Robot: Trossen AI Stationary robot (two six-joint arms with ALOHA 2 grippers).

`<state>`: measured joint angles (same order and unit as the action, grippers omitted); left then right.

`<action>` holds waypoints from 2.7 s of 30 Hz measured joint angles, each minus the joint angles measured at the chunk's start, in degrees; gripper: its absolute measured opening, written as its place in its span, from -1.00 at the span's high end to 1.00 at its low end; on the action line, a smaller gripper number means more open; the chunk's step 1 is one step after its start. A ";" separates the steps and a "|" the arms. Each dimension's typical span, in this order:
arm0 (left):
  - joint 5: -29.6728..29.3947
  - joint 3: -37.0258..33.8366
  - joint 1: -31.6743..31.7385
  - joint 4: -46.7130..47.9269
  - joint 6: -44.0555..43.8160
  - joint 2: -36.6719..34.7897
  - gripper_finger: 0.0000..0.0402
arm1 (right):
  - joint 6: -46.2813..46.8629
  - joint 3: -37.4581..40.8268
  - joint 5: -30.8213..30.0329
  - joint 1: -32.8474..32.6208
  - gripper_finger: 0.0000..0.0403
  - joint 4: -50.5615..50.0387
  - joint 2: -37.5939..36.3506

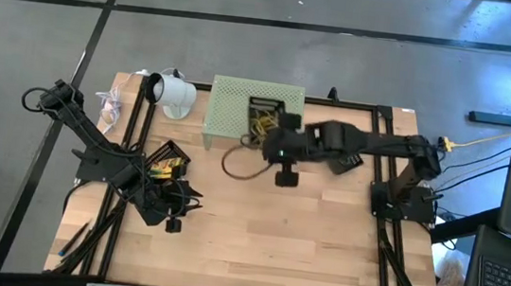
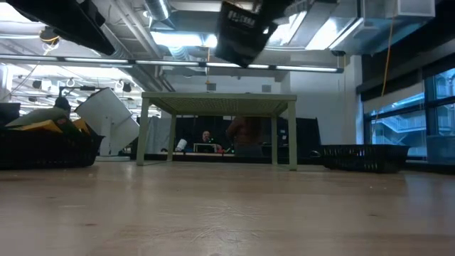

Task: Pick & Place Office Desk Supplies
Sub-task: Put the bottom right black bin on the shelf, then put the top black bin on the shelf

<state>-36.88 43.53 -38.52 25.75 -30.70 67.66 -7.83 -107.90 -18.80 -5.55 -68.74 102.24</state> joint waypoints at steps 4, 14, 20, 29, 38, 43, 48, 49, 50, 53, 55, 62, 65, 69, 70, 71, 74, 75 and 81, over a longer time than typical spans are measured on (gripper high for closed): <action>0.00 0.00 0.00 0.10 1.57 0.00 0.37 | -5.14 -0.07 2.86 3.63 0.95 6.79 0.66; -0.92 0.00 0.00 -0.29 3.46 -0.02 0.37 | -5.08 -0.01 1.76 11.55 0.95 9.94 6.20; -0.88 0.00 0.00 -0.28 3.48 -0.02 0.37 | -4.78 -0.02 5.58 15.74 0.95 9.98 8.01; -0.84 0.00 0.00 -0.28 3.65 -0.02 0.37 | -4.60 0.00 9.64 16.56 0.95 10.86 8.11; -0.74 0.00 0.00 -0.28 3.54 -0.02 0.37 | -4.62 0.01 10.90 16.58 0.95 13.60 8.80; -0.74 0.00 0.00 -0.28 3.45 -0.02 0.37 | -4.61 0.00 10.88 16.55 0.95 13.60 9.14; -0.74 0.00 0.00 -0.28 3.45 -0.02 0.37 | -2.51 0.00 10.80 16.59 0.89 13.68 9.11; -0.74 0.00 0.00 -0.28 3.45 -0.02 0.37 | -1.71 0.00 10.69 16.65 0.88 13.70 9.11; -0.74 0.00 0.00 -0.28 3.45 -0.02 0.37 | -1.33 0.00 10.70 16.70 0.87 13.72 9.11; -0.74 0.00 0.00 -0.28 3.45 -0.02 0.37 | -0.27 0.00 10.67 16.77 0.85 13.68 9.11; -0.74 0.00 0.00 -0.28 3.45 -0.02 0.37 | -0.24 0.00 10.68 16.77 0.85 13.70 9.11; -0.74 0.00 0.00 -0.28 3.45 -0.02 0.37 | -0.13 0.00 10.68 16.77 0.84 13.68 9.11; -0.74 0.00 0.00 -0.28 3.45 -0.02 0.37 | -0.13 0.00 10.69 16.75 0.81 13.67 9.11; -0.73 0.00 0.00 -0.28 3.43 -0.02 0.37 | -0.13 0.00 10.70 16.75 0.65 13.66 9.09; -0.74 0.00 0.00 -0.28 3.43 -0.02 0.37 | -0.13 0.00 10.69 16.77 0.60 13.67 9.09; -0.72 0.00 0.00 -0.28 3.43 -0.02 0.37 | -0.13 0.00 10.63 16.75 0.55 13.64 9.09; -0.21 0.00 0.00 -0.28 3.43 -0.02 0.37 | -0.11 0.00 8.78 16.40 0.39 12.37 8.18; 0.25 0.00 0.00 -0.28 3.43 -0.02 0.37 | -0.11 0.00 7.62 16.19 0.34 11.46 7.42; 0.89 0.00 0.00 -0.28 3.29 -0.02 0.37 | 6.72 -5.25 2.99 14.81 0.20 -2.65 4.23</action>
<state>-35.99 43.53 -38.52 25.47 -27.41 67.64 -1.11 -113.14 -15.82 9.26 -71.40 106.47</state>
